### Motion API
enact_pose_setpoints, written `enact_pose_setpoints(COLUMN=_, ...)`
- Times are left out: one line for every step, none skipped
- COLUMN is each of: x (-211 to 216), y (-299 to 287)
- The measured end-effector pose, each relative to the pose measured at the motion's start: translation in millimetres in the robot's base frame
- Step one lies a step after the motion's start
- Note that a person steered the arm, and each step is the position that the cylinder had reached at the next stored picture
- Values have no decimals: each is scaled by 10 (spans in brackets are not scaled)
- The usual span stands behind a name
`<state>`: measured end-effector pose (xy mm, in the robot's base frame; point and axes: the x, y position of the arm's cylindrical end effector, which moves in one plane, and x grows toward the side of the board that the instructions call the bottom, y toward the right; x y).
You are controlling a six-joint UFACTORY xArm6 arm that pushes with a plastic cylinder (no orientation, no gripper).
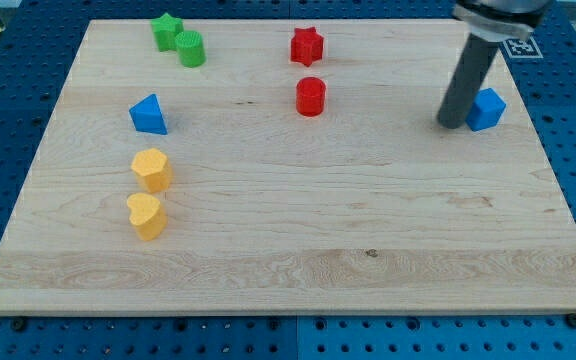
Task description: Push the triangle into the blue cube
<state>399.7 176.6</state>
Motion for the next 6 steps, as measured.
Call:
enact_pose_setpoints(x=137, y=-771)
enact_pose_setpoints(x=332, y=-1680)
enact_pose_setpoints(x=439, y=-2675)
enact_pose_setpoints(x=380, y=-3496)
enact_pose_setpoints(x=194, y=-4371)
enact_pose_setpoints(x=-262, y=-4517)
